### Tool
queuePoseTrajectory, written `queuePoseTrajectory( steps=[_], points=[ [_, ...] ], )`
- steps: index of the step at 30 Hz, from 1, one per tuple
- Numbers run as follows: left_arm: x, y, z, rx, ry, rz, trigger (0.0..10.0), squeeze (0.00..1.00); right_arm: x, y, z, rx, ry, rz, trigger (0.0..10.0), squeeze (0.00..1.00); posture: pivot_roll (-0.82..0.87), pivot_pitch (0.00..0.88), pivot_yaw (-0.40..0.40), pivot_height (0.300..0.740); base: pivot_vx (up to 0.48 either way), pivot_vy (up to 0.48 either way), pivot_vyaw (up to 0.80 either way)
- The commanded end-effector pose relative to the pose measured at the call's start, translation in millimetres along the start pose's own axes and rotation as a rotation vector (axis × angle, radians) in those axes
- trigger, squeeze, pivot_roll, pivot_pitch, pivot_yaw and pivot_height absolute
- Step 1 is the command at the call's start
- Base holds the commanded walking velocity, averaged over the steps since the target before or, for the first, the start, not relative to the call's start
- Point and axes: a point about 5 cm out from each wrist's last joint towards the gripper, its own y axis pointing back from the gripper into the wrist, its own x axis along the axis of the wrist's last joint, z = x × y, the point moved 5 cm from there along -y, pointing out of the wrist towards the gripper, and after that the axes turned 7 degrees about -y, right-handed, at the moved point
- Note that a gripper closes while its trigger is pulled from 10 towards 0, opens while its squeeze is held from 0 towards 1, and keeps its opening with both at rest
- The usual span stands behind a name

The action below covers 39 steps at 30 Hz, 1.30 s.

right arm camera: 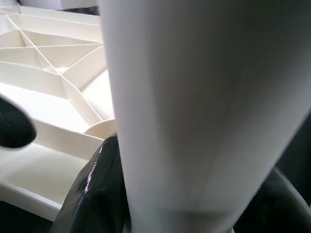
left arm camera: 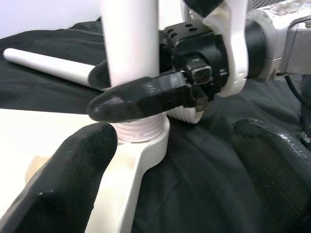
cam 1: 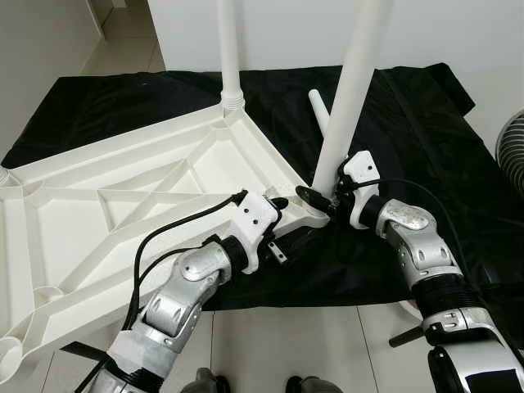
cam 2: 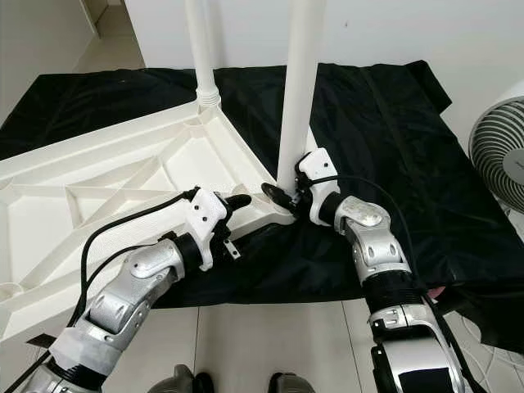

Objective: Building children table

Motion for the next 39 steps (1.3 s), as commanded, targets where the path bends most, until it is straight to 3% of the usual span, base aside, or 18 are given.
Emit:
queuePoseTrajectory(
  steps=[1,7,13,19,20,21,24,28,35,36,39],
  points=[
    [-7,1.3,6.2,-0.043,0.014,-0.023,10.0,0.0,-14,3.1,2.6,-0.032,-0.029,-0.043,10.0,0.0,-0.12,0.107,0.049,0.74,0.0,0.0,0.0],
    [-9,3.6,5.0,-0.043,0.005,-0.033,10.0,0.0,-23,1.3,5.4,-0.155,-0.062,-0.058,10.0,0.0,-0.11,0.1,0.046,0.74,0.0,0.0,0.0],
    [-10,6.9,1.9,-0.031,0.003,-0.04,10.0,0.0,-21,-0.8,-1.6,-0.29,-0.128,-0.025,10.0,0.0,-0.1,0.099,0.044,0.74,0.0,0.0,0.0],
    [-10,5.8,4.0,-0.039,0.009,-0.04,10.0,0.0,-21,6.3,0.4,-0.624,-0.213,0.023,10.0,0.0,-0.11,0.102,0.048,0.74,0.0,0.0,0.0],
    [-10,5.8,4.0,-0.039,0.009,-0.04,10.0,0.0,-21,6.3,0.4,-0.624,-0.213,0.023,10.0,0.0,-0.11,0.102,0.048,0.74,0.0,0.0,0.0],
    [-10,4.9,4.4,-0.042,0.009,-0.039,10.0,0.0,-23,10.1,-1.5,-0.707,-0.228,0.024,10.0,0.0,-0.12,0.103,0.048,0.74,0.0,0.0,0.0],
    [-10,3.3,4.6,-0.044,0.01,-0.036,10.0,0.0,-28,12.4,-10.5,-0.803,-0.294,0.026,10.0,0.0,-0.11,0.104,0.045,0.74,0.0,0.0,0.0],
    [-8,2.7,4.5,-0.044,0.015,-0.031,10.0,0.0,-23,5.5,-23.0,-0.772,-0.322,0.038,10.0,0.0,-0.11,0.104,0.045,0.74,0.0,0.0,0.0],
    [-8,2.5,5.0,-0.04,0.018,-0.03,10.0,0.0,-19,10.0,-15.5,-0.784,-0.308,0.044,10.0,0.0,-0.12,0.108,0.039,0.74,0.0,0.0,0.0],
    [-8,2.5,4.9,-0.034,0.022,-0.027,10.0,0.0,-13,11.1,-12.6,-0.747,-0.286,0.072,10.0,1.0,-0.11,0.109,0.039,0.74,0.0,0.0,0.0],
    [-8,2.2,4.6,-0.031,0.023,-0.026,10.0,0.0,-8,11.3,-10.2,-0.695,-0.279,0.097,10.0,1.0,-0.12,0.11,0.039,0.74,0.0,0.0,0.0]
  ],
)
